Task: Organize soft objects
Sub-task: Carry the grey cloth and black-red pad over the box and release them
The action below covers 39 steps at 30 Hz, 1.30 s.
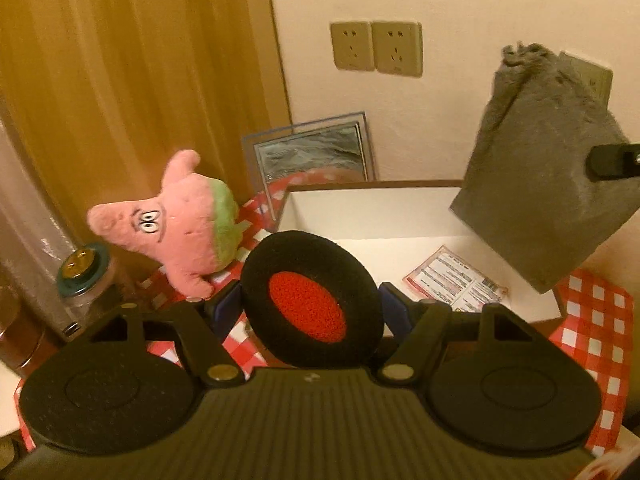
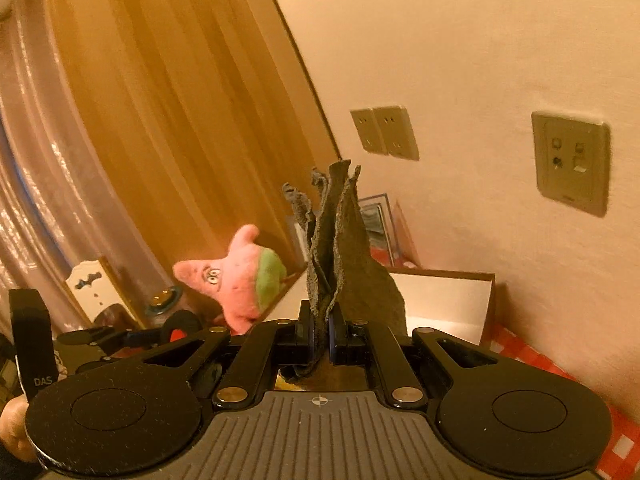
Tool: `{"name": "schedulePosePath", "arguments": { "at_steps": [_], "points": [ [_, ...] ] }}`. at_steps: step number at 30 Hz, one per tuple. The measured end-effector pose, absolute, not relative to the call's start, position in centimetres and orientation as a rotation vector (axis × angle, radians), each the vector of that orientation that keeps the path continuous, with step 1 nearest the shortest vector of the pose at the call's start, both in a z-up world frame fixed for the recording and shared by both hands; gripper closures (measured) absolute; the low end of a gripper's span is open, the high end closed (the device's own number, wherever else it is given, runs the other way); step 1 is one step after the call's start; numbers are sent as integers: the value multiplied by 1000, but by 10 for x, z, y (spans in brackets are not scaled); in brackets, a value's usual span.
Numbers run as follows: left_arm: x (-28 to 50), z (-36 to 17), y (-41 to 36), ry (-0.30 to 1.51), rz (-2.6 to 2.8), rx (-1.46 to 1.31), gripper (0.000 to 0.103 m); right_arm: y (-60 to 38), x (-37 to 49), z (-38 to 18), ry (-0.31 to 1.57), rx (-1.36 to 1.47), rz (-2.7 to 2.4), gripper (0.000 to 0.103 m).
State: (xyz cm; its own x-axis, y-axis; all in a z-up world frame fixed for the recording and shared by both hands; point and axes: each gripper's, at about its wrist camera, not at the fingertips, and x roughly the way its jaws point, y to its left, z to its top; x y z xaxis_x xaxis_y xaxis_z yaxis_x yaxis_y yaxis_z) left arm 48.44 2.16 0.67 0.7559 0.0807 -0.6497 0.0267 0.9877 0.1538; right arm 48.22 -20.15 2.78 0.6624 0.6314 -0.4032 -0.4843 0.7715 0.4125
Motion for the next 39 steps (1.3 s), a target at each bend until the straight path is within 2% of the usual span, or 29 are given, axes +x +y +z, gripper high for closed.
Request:
{"name": "schedulePosePath", "arguments": {
  "at_steps": [14, 18, 29, 34, 35, 36, 37, 38, 39],
  "points": [
    [582, -40, 6, 804, -27, 177, 29, -176, 569, -32, 698, 313, 593, 97],
    [598, -52, 5, 823, -34, 176, 26, -173, 581, -38, 713, 307, 595, 97],
    [613, -63, 19, 856, -23, 136, 26, -159, 597, -48, 737, 325, 619, 97],
    [607, -61, 30, 854, -7, 131, 26, -168, 608, -53, 697, 561, 720, 96],
    [606, -60, 31, 855, -4, 131, 26, -170, 612, -56, 711, 594, 699, 83],
    [605, -60, 32, 854, -2, 131, 26, -170, 615, -59, 729, 585, 665, 43],
    [603, -59, 32, 853, -2, 130, 26, -170, 618, -63, 759, 564, 612, 24],
    [600, -59, 33, 853, -6, 131, 26, -171, 618, -67, 776, 549, 546, 15],
    [598, -59, 33, 854, -8, 134, 26, -171, 617, -69, 776, 522, 527, 15]
  ]
}}
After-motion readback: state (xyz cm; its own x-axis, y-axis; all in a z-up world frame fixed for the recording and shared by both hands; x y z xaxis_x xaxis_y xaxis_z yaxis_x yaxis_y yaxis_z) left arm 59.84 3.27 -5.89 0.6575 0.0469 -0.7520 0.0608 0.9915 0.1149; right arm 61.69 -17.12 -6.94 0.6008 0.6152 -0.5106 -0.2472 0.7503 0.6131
